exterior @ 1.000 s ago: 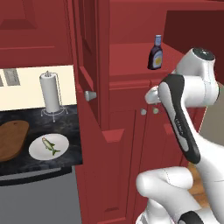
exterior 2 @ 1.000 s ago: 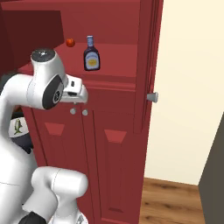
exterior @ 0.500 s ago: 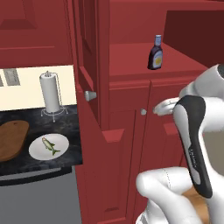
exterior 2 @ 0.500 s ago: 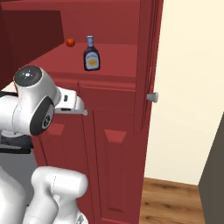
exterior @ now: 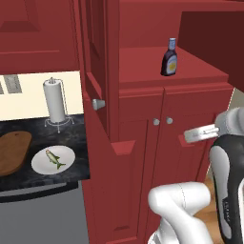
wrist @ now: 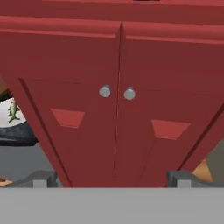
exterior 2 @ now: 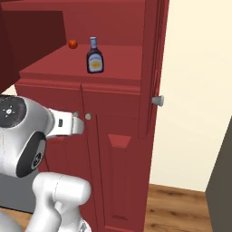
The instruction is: Pick the fish from the plate and place it on the cutting board. Then pick the condiment bottle from the cabinet and place it next to the cutting board.
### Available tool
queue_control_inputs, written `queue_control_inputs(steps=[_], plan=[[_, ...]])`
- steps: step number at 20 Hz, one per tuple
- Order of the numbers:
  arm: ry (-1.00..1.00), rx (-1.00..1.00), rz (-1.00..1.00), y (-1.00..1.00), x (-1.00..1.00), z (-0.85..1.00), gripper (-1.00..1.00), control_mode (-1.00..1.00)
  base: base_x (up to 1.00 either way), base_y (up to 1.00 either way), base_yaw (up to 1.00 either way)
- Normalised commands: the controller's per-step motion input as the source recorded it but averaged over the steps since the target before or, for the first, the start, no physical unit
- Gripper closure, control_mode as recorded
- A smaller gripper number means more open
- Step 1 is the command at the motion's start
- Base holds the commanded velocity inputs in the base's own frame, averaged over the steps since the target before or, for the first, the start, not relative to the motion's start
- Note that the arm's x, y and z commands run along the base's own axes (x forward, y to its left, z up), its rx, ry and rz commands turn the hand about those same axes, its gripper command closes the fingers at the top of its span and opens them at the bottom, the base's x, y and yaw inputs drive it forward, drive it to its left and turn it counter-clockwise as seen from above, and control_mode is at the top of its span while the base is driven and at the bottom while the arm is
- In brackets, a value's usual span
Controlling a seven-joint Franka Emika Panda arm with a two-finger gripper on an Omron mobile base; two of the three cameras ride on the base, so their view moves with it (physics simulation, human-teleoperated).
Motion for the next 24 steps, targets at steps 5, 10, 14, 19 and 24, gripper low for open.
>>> queue_control_inputs(steps=[5, 10, 14, 19, 24], plan=[[-0.11, 0.0, 0.0, -0.14, -0.59, 0.0, -1.0, -1.0, 0.0, 0.0, 0.0], [-0.1, 0.0, 0.0, -0.07, -0.55, 0.04, -1.0, -1.0, 0.0, 0.0, 0.0], [-0.09, 0.0, 0.0, 0.0, -0.49, 0.03, -1.0, -1.0, 0.0, 0.0, 0.0], [-0.06, 0.0, 0.0, 0.0, -0.34, 0.01, -1.0, 1.0, -0.02, 0.0, 0.0], [0.0, 0.0, 0.0, 0.0, 0.0, 0.0, -1.0, 1.0, -0.08, 0.0, 0.0]])
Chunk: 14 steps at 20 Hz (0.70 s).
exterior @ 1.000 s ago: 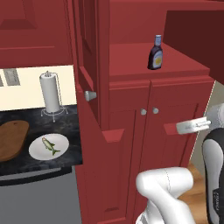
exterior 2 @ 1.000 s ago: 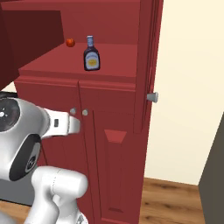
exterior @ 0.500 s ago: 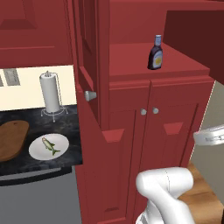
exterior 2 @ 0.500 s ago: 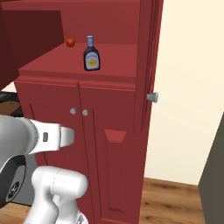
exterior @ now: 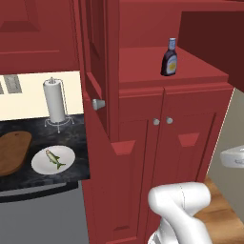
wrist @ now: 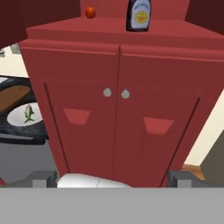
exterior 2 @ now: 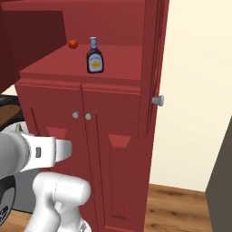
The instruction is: Pick the fish from the plate and place it on the cutting board. Then pick the condiment bottle from the cabinet and place it next to the cutting board.
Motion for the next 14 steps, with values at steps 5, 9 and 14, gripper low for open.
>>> queue_control_inputs(steps=[5, 9, 14], plan=[[0.0, 0.0, 0.0, 0.0, 0.0, 0.0, -1.0, 1.0, -0.4, 0.0, 0.0], [0.0, 0.0, 0.0, 0.0, 0.0, 0.0, -1.0, 1.0, -0.42, 0.0, 0.0], [0.0, 0.0, 0.0, 0.0, 0.0, 0.0, -1.0, 1.0, -0.34, 0.02, 0.0]])
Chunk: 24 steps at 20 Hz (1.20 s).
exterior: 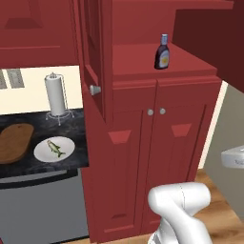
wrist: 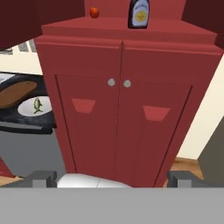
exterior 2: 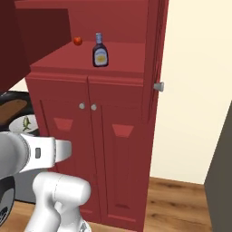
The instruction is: Pick the fish from the plate and place it on the cutting board. Then pick the condiment bottle from the cabinet and place it next to the cutting board.
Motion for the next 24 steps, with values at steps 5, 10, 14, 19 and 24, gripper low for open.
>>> queue_control_inputs(steps=[5, 10, 14, 19, 24], plan=[[0.0, 0.0, 0.0, 0.0, 0.0, 0.0, -1.0, 1.0, -0.16, 0.36, 0.0], [0.0, 0.0, 0.0, 0.0, 0.0, 0.0, -1.0, 1.0, -0.05, 0.55, 0.0], [0.0, 0.0, 0.0, 0.0, 0.0, 0.0, -1.0, 1.0, -0.09, 0.59, 0.0], [0.0, 0.0, 0.0, 0.0, 0.0, 0.0, -1.0, 1.0, -0.14, 0.57, 0.0], [0.0, 0.0, 0.0, 0.0, 0.0, 0.0, -1.0, 1.0, -0.16, 0.57, 0.0]])
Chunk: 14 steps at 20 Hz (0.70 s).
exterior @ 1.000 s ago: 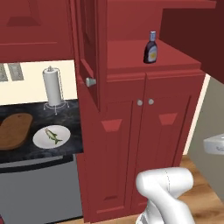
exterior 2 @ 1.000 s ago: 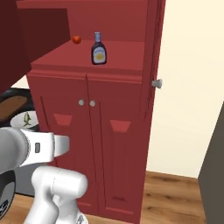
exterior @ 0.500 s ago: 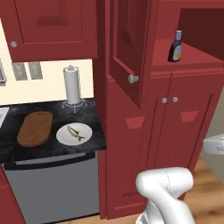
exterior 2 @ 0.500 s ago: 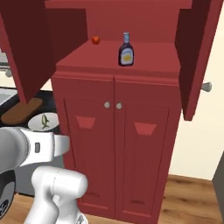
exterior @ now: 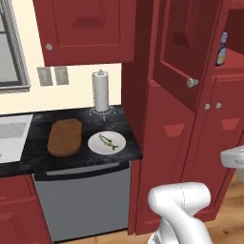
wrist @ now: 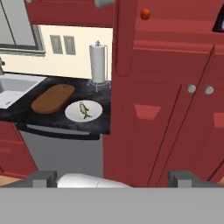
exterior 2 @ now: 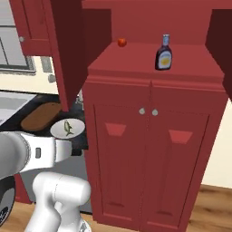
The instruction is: Pick the fish from the plate and place it on the cutting board. Then pick the condiment bottle from the cabinet and place it next to the cutting board.
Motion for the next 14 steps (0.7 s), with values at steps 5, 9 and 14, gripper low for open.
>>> queue_control_inputs(steps=[5, 9, 14], plan=[[0.0, 0.0, 0.0, 0.0, 0.0, 0.0, -1.0, 1.0, -0.16, 0.56, 0.0], [0.0, 0.0, 0.0, 0.0, 0.0, 0.0, -1.0, 1.0, -0.16, 0.55, 0.0], [0.0, 0.0, 0.0, 0.0, 0.0, 0.0, -1.0, 1.0, -0.16, 0.56, 0.0]])
